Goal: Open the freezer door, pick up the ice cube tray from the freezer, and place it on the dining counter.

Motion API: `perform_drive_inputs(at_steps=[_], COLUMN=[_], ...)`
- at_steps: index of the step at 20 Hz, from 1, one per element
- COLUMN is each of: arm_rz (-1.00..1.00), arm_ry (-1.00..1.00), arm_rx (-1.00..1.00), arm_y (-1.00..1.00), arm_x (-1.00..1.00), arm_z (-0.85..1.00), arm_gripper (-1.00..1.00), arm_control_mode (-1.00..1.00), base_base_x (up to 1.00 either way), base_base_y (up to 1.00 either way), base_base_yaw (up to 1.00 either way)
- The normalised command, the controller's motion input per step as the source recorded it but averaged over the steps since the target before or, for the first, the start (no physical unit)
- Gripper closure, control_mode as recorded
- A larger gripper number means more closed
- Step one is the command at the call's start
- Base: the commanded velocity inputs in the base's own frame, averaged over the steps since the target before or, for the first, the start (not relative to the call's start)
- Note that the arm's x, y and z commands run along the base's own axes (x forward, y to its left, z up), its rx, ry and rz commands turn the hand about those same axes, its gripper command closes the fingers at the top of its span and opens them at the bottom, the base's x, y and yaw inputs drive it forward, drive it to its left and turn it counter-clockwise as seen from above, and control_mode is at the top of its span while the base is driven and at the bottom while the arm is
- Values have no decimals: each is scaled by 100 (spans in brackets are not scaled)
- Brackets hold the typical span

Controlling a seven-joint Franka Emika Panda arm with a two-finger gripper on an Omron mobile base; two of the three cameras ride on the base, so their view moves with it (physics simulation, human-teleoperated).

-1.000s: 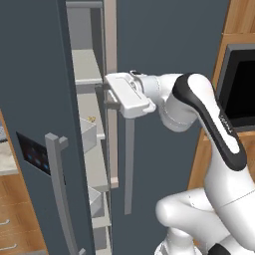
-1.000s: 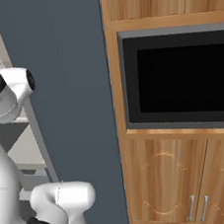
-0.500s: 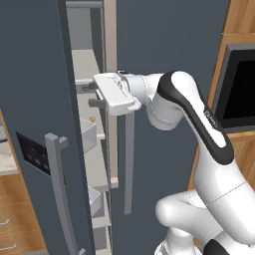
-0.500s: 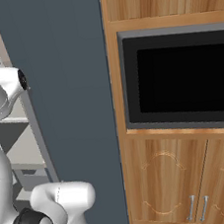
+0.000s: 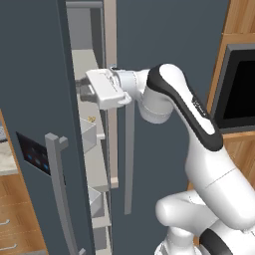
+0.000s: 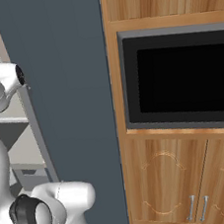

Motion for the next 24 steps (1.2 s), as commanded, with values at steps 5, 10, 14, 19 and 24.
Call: perform_drive_inputs(at_steps=[5,10,14,19,24], arm_rz=[0,0,0,0,0], arm_ry=[0,0,0,1,2], arm_rx=[0,0,0,0,0], arm_y=[50,44,50,53,51], arm_x=[0,0,0,-1,-5], arm_z=[0,0,0,0,0], arm_gripper=[-100,-100,-100,-100,-100], arm_control_mode=[-100,-100,-100,-100,-100], base_base_x=[0,0,0,0,0], base_base_y=[0,0,0,0,0], base_base_yaw=[0,0,0,0,0])
